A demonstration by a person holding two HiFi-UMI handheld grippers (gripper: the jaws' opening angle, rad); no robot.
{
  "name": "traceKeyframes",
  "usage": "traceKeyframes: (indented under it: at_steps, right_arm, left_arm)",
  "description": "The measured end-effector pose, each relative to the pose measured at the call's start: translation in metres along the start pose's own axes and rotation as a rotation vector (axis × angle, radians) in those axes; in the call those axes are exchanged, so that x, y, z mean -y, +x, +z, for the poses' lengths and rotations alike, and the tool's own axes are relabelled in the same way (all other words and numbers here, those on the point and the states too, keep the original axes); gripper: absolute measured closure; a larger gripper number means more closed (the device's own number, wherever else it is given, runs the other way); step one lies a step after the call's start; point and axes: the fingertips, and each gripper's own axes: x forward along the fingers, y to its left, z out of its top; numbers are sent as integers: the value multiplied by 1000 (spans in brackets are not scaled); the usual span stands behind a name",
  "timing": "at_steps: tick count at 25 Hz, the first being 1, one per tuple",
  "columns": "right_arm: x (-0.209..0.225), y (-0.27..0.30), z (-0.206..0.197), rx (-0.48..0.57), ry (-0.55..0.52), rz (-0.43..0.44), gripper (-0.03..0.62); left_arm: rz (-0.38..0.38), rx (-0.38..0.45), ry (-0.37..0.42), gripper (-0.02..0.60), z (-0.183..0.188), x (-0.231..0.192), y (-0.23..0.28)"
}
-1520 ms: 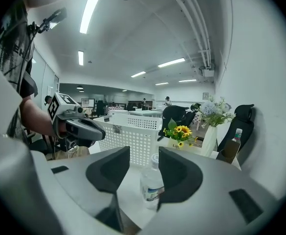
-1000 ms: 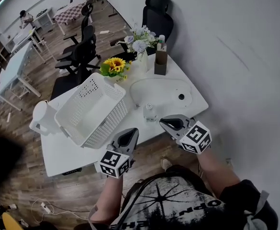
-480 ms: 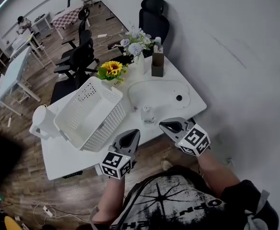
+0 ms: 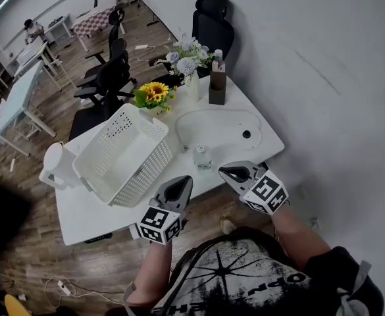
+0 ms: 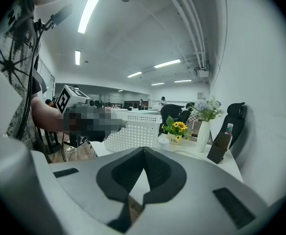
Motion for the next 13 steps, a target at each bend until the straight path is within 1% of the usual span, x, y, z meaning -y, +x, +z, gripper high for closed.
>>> traceKeyframes:
  at_steps: [13]
  right_arm:
    - [2, -2, -5, -25, -11, -1, 572]
  left_arm:
    - [-5, 1, -16, 572, -2, 2, 9]
